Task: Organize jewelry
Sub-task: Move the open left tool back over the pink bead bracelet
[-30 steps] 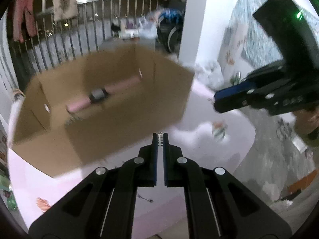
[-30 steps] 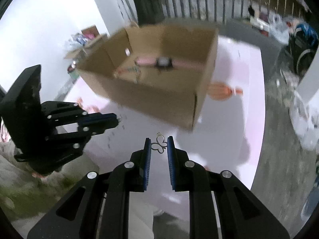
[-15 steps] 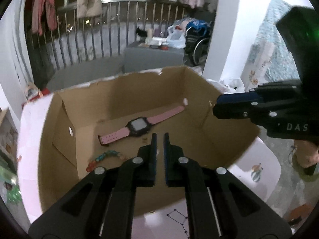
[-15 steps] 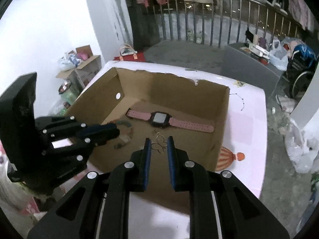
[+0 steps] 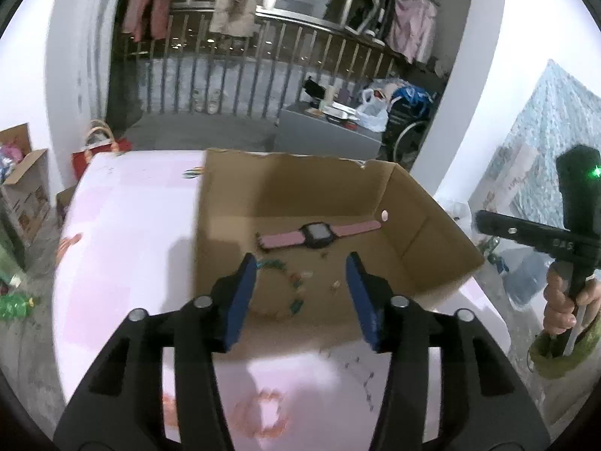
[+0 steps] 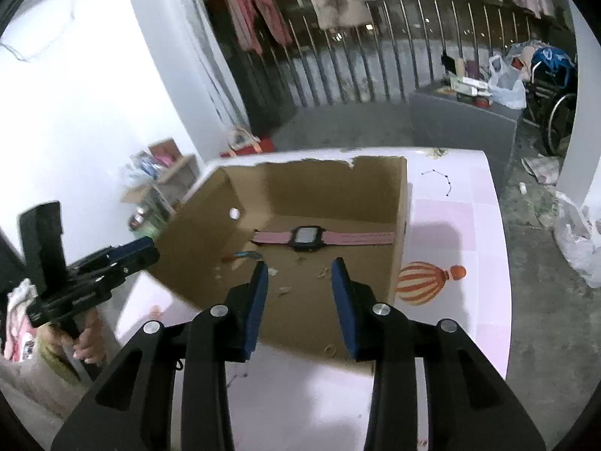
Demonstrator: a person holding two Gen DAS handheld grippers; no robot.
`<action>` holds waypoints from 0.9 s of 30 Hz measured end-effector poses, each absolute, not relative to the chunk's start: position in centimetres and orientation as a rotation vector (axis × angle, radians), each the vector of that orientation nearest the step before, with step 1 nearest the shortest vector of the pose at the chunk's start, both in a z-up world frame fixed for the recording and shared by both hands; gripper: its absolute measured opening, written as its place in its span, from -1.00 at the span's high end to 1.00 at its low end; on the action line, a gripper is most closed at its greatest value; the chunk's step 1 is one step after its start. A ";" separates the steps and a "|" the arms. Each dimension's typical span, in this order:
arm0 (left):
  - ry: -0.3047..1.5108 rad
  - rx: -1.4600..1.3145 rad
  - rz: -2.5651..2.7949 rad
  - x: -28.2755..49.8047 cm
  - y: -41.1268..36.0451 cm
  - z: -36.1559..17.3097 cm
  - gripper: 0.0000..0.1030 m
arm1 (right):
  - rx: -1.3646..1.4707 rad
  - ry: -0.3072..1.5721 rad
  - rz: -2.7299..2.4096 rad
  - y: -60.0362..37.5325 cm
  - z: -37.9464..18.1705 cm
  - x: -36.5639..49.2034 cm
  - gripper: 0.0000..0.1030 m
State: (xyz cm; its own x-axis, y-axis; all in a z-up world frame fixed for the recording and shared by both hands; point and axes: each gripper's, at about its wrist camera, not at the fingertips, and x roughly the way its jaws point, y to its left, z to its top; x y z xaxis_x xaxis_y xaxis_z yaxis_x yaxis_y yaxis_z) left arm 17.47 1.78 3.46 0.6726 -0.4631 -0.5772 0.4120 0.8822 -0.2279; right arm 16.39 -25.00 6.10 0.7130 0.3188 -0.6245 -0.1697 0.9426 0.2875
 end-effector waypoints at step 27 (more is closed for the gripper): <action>0.836 0.159 -0.402 11.4 1.0 -7.2 0.38 | 0.015 0.868 0.587 -11.4 -4.5 16.8 0.43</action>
State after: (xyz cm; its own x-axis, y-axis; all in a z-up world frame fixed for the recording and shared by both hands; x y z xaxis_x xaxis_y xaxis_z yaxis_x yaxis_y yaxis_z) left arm 11.45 1.00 -7.24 0.6007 -0.2831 -0.7477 0.4068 0.9133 -0.0189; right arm 16.75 -11.44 -4.46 0.4995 0.4915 -0.7134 -0.4797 0.8426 0.2447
